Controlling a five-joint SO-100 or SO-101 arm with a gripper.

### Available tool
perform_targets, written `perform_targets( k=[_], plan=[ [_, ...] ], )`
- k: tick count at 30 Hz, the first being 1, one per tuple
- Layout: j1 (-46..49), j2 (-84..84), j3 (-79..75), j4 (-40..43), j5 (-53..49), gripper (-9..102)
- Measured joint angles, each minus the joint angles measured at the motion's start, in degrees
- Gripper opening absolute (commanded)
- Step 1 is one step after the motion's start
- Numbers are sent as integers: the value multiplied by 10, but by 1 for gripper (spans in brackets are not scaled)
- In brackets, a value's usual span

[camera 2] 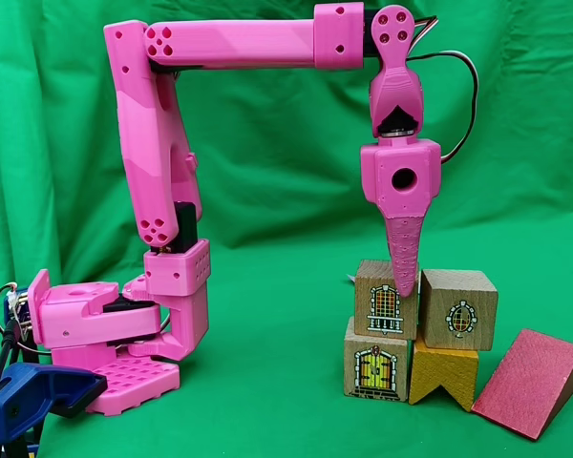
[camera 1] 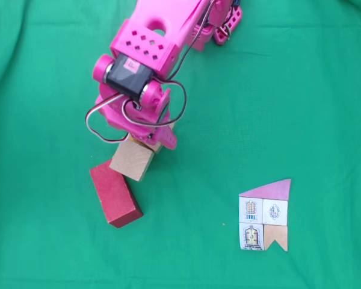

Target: Grasp some building blocks and build the house on the picture.

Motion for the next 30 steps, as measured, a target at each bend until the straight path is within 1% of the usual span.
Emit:
perform_targets(
  k=[7, 12, 19, 30],
  plan=[
    [0, 62, 0, 0, 0, 36],
    [8, 69, -5, -11, -4, 36],
    [33, 27, -54, -98, -4, 36],
    [41, -75, -92, -272, -4, 36]
  ],
)
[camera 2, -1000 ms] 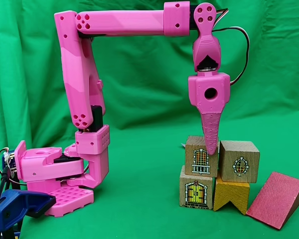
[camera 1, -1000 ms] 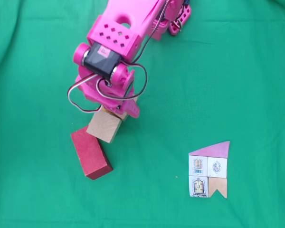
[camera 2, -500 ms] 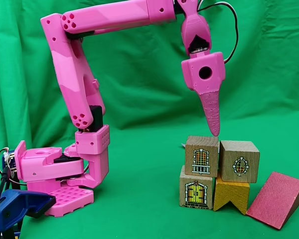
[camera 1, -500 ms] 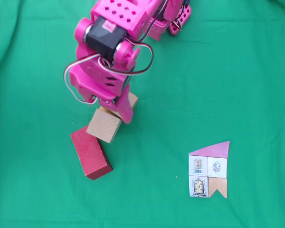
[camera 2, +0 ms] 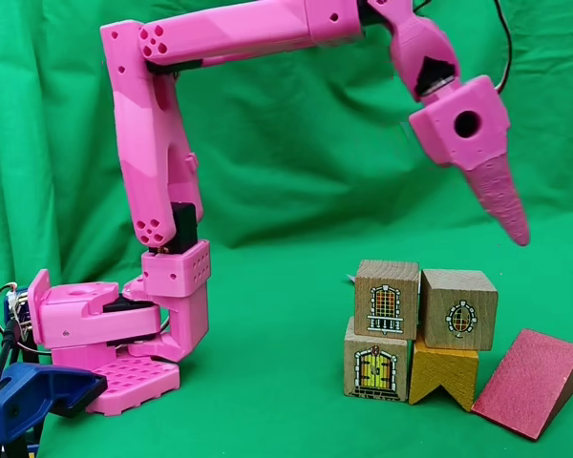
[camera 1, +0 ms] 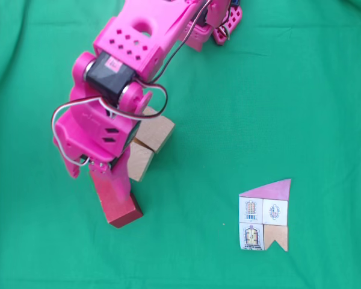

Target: Grasp some building blocks and build the house on the picture.

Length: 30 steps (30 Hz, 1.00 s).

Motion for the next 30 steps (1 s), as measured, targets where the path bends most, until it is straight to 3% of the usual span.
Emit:
perform_targets(
  k=[9, 20, 30],
  plan=[
    [3, -36, 0, -40, -11, 37],
    [14, -77, -4, -45, -219, 37],
    [10, -163, -69, -105, -269, 37]
  ],
)
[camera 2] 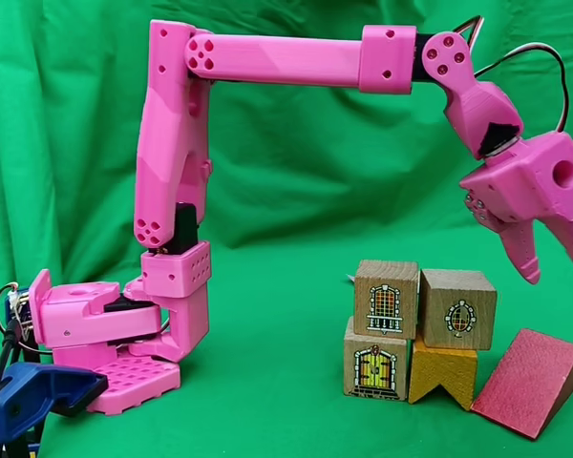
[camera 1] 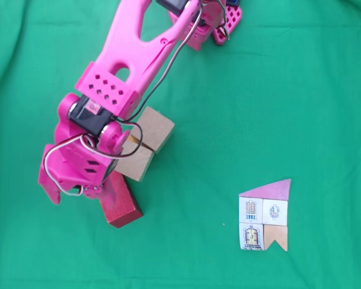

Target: Grasp some building blocks and build the house on the picture.

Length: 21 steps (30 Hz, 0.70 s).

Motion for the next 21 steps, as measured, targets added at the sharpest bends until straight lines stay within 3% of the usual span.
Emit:
perform_targets(
  k=[16, 21],
  plan=[
    [-10, -41, -5, -14, -1, 37],
    [-33, -48, -5, -14, -53, 37]
  ],
)
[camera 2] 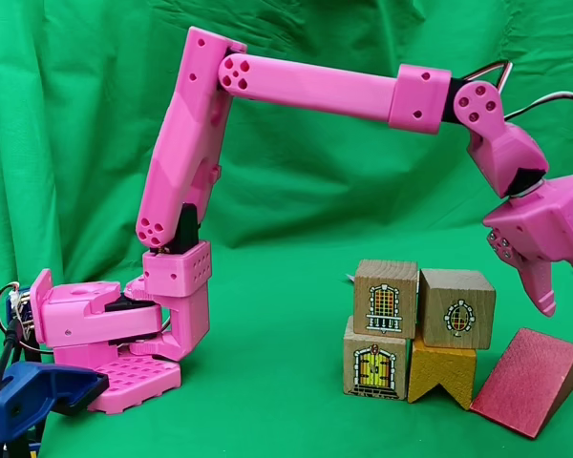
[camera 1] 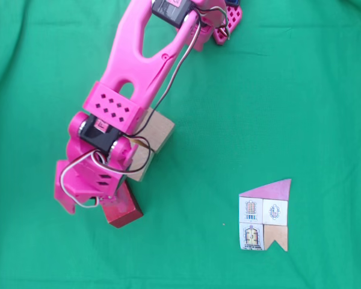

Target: Grasp some building blocks and build the house on the picture.

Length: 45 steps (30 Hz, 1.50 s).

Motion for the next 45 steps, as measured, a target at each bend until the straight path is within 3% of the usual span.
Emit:
perform_targets(
  k=[45],
  plan=[
    [-25, -27, -2, 0, -60, 37]
  ],
)
